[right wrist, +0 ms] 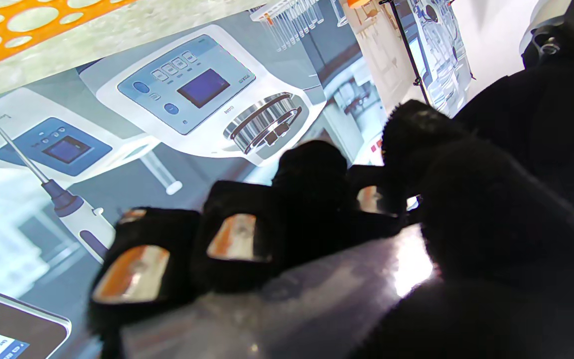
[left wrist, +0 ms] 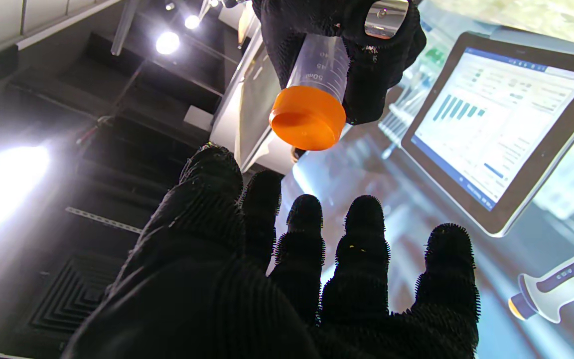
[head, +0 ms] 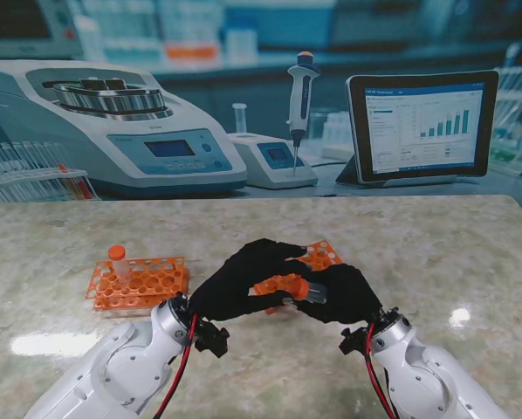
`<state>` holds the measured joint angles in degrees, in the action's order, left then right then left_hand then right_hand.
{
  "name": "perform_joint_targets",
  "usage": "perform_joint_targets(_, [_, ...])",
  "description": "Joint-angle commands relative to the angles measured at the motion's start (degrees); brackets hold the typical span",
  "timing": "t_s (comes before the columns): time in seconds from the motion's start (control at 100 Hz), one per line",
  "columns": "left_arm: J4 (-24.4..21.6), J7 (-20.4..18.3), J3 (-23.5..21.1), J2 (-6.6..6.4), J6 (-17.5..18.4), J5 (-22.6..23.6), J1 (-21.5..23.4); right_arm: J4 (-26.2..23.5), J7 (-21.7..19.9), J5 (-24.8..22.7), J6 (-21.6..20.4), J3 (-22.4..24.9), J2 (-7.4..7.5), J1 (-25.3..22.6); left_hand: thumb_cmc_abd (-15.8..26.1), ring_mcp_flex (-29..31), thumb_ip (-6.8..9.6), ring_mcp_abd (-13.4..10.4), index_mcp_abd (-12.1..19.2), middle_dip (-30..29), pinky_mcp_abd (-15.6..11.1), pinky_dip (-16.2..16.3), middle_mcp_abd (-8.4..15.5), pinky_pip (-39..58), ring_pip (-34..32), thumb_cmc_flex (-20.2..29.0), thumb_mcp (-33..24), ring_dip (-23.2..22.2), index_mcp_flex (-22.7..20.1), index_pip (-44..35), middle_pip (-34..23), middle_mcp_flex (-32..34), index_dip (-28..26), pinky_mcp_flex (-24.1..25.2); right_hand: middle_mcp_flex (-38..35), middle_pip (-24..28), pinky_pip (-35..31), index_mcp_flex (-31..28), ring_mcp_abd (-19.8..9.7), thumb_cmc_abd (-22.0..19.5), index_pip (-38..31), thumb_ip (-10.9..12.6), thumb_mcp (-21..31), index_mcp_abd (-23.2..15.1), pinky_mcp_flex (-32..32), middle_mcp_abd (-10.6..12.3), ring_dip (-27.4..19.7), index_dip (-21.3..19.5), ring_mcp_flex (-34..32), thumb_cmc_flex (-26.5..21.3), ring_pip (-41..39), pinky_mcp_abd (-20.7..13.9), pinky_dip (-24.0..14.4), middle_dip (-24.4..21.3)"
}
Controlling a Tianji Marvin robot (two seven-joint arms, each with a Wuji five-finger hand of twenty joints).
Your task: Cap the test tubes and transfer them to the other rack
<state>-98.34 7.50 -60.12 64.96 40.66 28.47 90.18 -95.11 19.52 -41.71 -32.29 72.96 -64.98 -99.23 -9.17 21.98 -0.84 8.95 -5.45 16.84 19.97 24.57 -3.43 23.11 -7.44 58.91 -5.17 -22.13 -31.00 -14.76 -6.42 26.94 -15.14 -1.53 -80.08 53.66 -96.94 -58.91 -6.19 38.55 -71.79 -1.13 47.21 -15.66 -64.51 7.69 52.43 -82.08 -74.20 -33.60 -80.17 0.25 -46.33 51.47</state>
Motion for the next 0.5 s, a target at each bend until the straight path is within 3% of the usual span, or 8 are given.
perform_joint_targets(0.0, [-0.73, 0.11, -0.36, -0.1, -0.51, 0.12, 0.37, -0.35, 0.19, 0.51, 0.56, -0.51, -0.4, -0.26, 2.31, -1.61, 1.92, -1.08, -1.09, 0.19, -0.81, 0.61, -0.4, -2.04, 0.4, -1.04, 1.9, -0.55, 1.48, 1.48, 0.13, -2.03, -0.22, 0.7, -2.39, -0.26, -16.98, -0.49, -3.86, -1.99, -3.2, -0.2, -0.02, -5.04, -4.34, -0.41, 2.92, -1.59, -1.54, -1.67, -9.96, -6.54, -2.61, 0.79])
perform_joint_targets(0.23, [-0.96, -0.14, -1.31, -0.27, -2.28, 0.48, 1.06, 0.61, 0.22, 1.07, 1.42, -1.44, -0.49, 0.8, 1.55, -1.69, 2.23, -1.47, -2.5, 2.04, -0.62, 1.54, -0.41, -2.14, 0.01, -4.16, 4.04, -1.66, 3.54, 0.18, -0.41, -2.94, -4.68, 0.54, -2.38, -0.25, -16.95, -0.49, -3.87, -1.93, -3.2, -0.21, -0.07, -5.04, -4.34, -0.47, 2.91, -1.59, -1.54, -1.78, -9.94, -6.57, -2.6, 0.77])
perform_joint_targets(0.3, [-0.77, 0.28, -1.39, -0.24, -3.04, 1.28, 1.07, 0.88, 0.23, 1.23, 1.59, -1.64, -0.51, 1.06, -1.94, -1.3, 2.04, -1.87, -2.8, 2.69, -0.54, 1.83, -0.27, -1.94, -0.37, -4.59, 4.53, -2.19, 4.45, -1.26, -0.8, -2.94, -6.81, -0.06, -2.39, -0.25, -16.95, -0.49, -3.87, -2.0, -3.2, -0.21, -0.06, -5.04, -4.34, -0.4, 2.91, -1.59, -1.54, -1.77, -9.94, -6.58, -2.6, 0.76])
perform_joint_targets(0.49, [0.62, 1.54, -0.85, -0.09, -3.86, 3.0, 0.39, 1.24, 0.24, 1.03, 1.89, -2.02, -0.48, 1.49, -6.1, -0.91, 0.51, -2.08, -3.11, 3.6, -0.44, 1.98, -0.33, -1.0, -0.92, -6.65, 2.74, -3.38, 6.72, -6.01, -1.53, -3.19, -11.91, -0.31, -2.39, -0.2, -16.95, -0.49, -3.87, -1.95, -3.2, -0.2, -0.05, -5.01, -4.34, -0.39, 2.91, -1.59, -1.54, -1.77, -9.94, -6.58, -2.6, 0.77])
